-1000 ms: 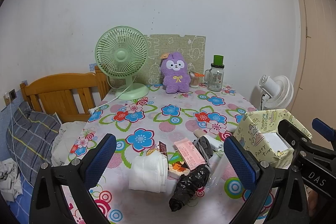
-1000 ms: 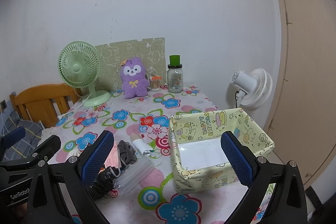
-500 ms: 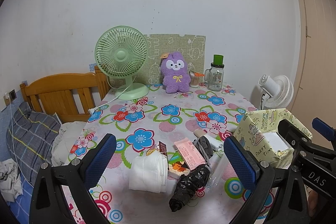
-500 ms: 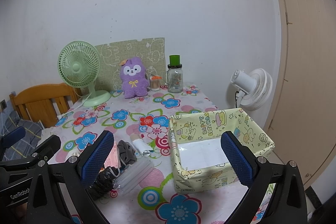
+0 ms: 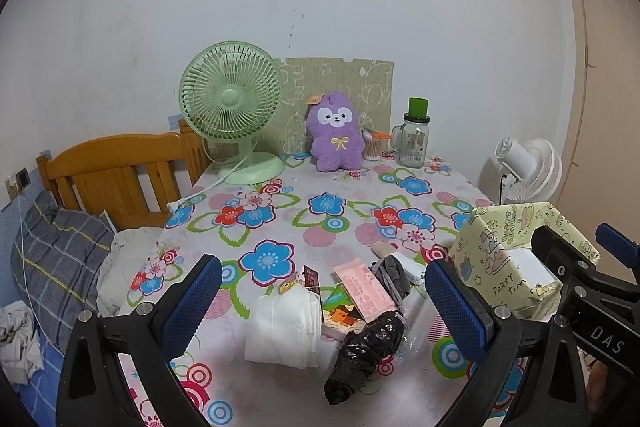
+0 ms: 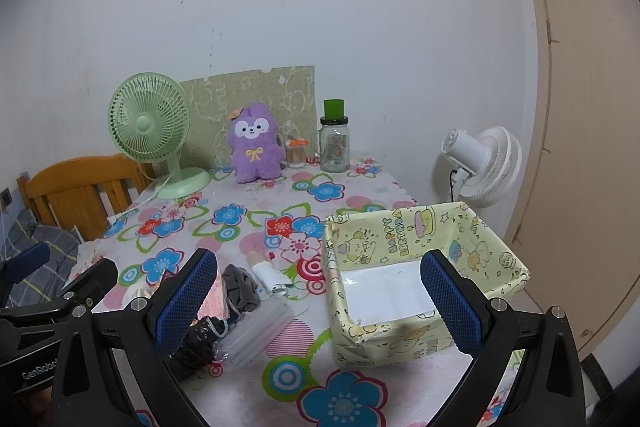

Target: Organize soft objects

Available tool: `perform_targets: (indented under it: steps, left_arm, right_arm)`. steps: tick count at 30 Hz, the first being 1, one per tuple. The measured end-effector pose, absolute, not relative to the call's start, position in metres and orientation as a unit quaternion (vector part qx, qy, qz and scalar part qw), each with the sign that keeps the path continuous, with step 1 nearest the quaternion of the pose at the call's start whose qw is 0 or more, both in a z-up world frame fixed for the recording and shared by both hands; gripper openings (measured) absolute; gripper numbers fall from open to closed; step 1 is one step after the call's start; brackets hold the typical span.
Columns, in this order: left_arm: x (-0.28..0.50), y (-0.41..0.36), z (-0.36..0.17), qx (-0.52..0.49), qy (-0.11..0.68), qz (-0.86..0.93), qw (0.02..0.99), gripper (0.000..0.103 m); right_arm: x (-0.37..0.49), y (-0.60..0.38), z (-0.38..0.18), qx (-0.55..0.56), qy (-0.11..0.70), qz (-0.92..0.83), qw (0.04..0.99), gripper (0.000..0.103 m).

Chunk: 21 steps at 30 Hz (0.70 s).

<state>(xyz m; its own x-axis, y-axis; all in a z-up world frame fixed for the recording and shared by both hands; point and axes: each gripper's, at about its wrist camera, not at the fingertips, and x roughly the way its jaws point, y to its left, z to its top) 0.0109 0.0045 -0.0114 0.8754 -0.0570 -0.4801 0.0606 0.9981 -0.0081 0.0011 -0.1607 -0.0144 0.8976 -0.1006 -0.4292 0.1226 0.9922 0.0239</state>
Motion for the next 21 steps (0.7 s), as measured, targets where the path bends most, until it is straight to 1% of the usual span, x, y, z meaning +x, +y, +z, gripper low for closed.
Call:
perform_targets:
  steps: [5,21]
  left_arm:
    - [0.018,0.006,-0.016,0.005,0.255,-0.031,0.966,0.098]
    - [0.038,0.013,-0.042,0.012,0.295,-0.035,0.955,0.098]
  right_arm:
    - [0.005,-0.158,-0.016,0.028,0.222,-0.052,0.973,0.103]
    - [0.029,-0.137,-0.034,0.011,0.25,-0.036,0.968,0.1]
